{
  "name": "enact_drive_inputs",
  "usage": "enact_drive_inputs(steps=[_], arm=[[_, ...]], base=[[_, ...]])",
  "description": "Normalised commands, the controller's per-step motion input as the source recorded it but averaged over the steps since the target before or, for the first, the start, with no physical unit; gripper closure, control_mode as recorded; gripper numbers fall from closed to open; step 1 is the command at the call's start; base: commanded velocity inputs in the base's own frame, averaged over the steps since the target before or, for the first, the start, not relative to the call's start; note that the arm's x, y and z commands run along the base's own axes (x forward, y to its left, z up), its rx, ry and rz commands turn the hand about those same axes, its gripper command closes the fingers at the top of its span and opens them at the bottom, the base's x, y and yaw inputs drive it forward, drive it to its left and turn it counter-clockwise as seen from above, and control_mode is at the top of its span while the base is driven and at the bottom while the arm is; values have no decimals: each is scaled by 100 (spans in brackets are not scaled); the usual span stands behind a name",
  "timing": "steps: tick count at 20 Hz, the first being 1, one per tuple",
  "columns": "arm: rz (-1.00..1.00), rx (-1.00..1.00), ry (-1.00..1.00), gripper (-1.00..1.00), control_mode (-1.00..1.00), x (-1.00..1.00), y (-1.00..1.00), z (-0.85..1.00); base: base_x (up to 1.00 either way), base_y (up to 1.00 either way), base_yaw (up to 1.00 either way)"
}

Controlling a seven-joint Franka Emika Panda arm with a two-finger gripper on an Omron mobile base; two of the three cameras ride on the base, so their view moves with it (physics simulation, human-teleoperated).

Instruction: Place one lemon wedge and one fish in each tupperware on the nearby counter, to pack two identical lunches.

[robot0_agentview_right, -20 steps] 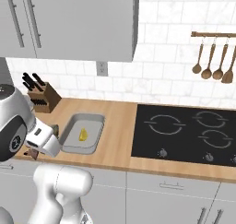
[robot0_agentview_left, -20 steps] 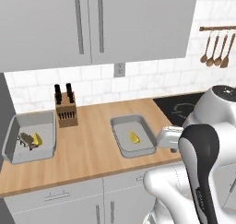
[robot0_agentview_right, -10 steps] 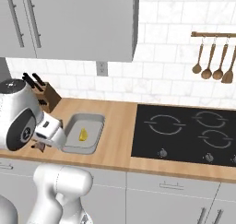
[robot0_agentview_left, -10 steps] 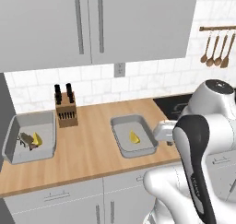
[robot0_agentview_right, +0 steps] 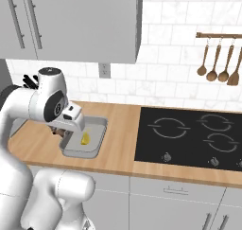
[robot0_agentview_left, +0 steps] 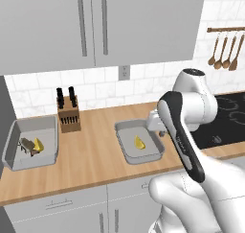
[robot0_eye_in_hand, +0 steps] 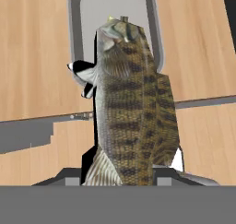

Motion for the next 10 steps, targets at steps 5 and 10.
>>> enact_drive_inputs(steps=[5, 10], arm=[[1, -9, -1, 100, -100, 23, 13, -65], [0, -7, -3, 100, -100, 28, 24, -89]], base=[[0, 0, 0], [0, 0, 0]])
